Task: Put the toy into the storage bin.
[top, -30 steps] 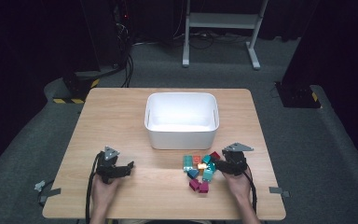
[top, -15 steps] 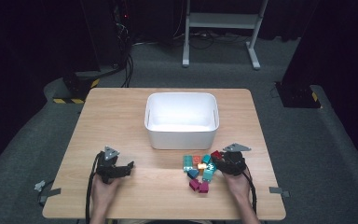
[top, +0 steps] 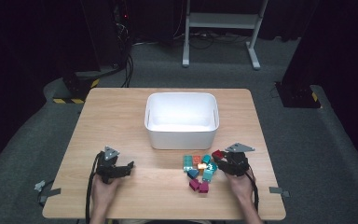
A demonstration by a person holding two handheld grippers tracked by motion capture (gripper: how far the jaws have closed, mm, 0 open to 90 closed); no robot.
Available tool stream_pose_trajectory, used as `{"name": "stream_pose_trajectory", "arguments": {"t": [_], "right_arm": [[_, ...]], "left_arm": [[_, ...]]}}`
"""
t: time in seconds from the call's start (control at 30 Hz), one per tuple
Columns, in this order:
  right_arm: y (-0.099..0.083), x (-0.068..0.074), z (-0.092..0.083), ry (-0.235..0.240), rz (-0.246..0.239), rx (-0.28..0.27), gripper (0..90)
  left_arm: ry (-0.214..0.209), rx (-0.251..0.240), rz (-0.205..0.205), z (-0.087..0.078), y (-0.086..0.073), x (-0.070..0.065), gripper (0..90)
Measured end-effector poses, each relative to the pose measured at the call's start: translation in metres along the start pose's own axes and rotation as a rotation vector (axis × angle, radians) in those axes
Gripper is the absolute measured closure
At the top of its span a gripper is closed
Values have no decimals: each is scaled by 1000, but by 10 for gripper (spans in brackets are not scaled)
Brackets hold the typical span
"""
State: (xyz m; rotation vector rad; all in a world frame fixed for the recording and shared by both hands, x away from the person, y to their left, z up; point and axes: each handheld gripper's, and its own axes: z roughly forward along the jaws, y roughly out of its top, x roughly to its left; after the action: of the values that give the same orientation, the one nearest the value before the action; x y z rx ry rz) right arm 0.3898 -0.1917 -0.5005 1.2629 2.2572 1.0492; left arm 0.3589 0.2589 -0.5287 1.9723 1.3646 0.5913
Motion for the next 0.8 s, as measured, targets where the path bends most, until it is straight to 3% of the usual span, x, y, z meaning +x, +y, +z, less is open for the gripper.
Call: {"name": "stream_pose_trajectory", "arguments": {"t": [0.2, 0.47, 0.8], "right_arm": [[2, -2, -13, 16, 17, -33, 590], [14, 0, -33, 30, 5, -76, 590], [22, 4, -42, 53, -4, -105, 591]], "left_arm": [[-1, 0, 1, 0, 0, 0, 144], [-1, 0, 0, 0, 0, 0, 144], [0, 1, 1, 0, 0, 0, 144]]}}
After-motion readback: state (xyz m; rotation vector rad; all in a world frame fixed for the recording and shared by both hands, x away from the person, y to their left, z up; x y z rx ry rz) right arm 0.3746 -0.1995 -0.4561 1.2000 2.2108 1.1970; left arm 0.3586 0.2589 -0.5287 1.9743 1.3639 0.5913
